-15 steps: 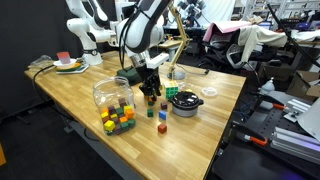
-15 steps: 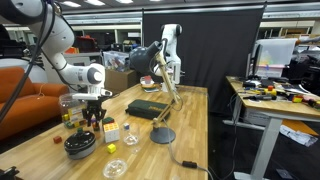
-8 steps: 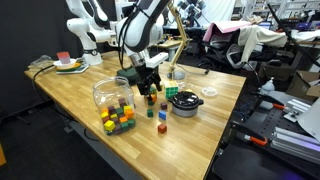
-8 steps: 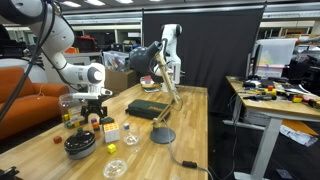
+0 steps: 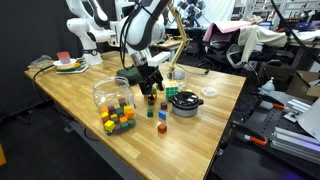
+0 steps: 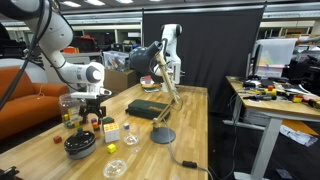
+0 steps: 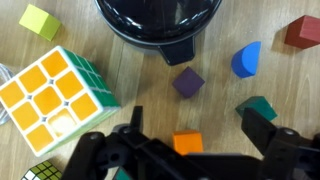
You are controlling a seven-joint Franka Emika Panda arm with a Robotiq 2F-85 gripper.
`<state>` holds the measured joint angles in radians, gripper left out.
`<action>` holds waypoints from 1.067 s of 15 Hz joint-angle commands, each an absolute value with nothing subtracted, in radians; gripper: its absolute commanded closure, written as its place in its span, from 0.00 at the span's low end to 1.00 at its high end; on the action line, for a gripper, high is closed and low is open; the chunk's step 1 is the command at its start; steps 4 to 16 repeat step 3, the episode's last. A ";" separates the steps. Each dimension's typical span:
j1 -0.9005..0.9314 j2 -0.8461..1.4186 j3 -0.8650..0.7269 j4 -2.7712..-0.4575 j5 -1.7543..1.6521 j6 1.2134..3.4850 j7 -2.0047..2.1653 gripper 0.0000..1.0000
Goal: Put the orange block on top of one of the green cubes on the left
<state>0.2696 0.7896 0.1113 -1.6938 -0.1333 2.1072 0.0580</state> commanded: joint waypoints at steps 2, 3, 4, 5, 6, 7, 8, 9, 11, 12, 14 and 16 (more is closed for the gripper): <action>0.271 0.792 0.111 -1.690 -0.133 2.104 0.058 0.00; 0.271 0.792 0.111 -1.690 -0.133 2.104 0.058 0.00; 0.271 0.792 0.111 -1.690 -0.133 2.104 0.058 0.00; 0.271 0.792 0.111 -1.690 -0.133 2.104 0.058 0.00; 0.271 0.792 0.111 -1.690 -0.133 2.104 0.058 0.00; 0.271 0.792 0.111 -1.690 -0.133 2.104 0.058 0.00; 0.271 0.792 0.111 -1.690 -0.133 2.104 0.058 0.00; 0.271 0.792 0.111 -1.690 -0.133 2.104 0.058 0.00; 0.271 0.792 0.111 -1.690 -0.133 2.104 0.058 0.00; 0.271 0.792 0.111 -1.690 -0.133 2.104 0.058 0.00; 0.271 0.792 0.111 -1.690 -0.133 2.104 0.058 0.00; 0.271 0.792 0.111 -1.690 -0.133 2.104 0.058 0.00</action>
